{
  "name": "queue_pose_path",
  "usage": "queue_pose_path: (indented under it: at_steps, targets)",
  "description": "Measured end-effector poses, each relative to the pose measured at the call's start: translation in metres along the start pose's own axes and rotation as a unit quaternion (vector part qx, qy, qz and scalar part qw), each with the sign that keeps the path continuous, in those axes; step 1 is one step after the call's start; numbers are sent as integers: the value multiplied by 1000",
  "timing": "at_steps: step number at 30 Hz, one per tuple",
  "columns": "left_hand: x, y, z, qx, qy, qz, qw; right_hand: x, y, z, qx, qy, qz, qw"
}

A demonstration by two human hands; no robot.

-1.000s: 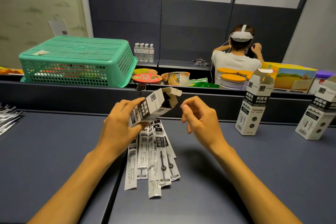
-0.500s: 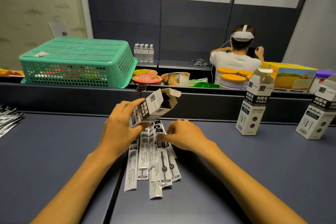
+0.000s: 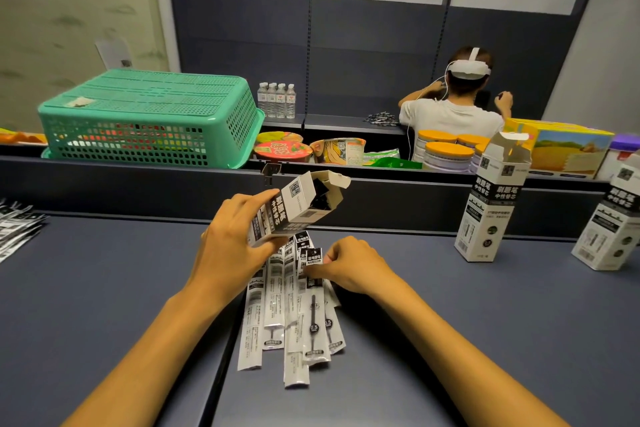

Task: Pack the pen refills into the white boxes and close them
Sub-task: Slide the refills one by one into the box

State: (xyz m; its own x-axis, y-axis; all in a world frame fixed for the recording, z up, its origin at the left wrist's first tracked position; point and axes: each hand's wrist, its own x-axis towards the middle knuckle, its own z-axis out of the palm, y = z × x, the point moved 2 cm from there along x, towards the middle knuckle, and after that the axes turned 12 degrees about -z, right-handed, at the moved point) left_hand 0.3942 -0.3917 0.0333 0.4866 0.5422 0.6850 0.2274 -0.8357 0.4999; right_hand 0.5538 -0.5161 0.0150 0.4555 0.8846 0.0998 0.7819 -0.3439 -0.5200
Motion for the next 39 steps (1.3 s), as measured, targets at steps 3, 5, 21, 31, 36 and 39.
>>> queue_pose_path:
  at_steps: [3, 5, 21, 31, 36, 39]
  targets:
    - [0, 0, -1, 4, 2, 4, 1000, 2, 3, 0, 34, -2, -5, 999]
    - [-1, -1, -1, 1, 4, 0, 1000, 2, 5, 0, 49, -4, -3, 999]
    - [0, -1, -1, 3, 4, -3, 1000, -3, -13, 6, 30, 21, 14, 999]
    - [-1, -1, -2, 3, 4, -2, 1000, 3, -10, 10, 84, 16, 24, 996]
    - [-1, 0, -2, -2, 5, -5, 1000, -1, -9, 4, 138, 13, 25, 990]
    - [-1, 1, -3, -3, 4, -7, 1000, -3, -8, -2, 195, 14, 32, 980]
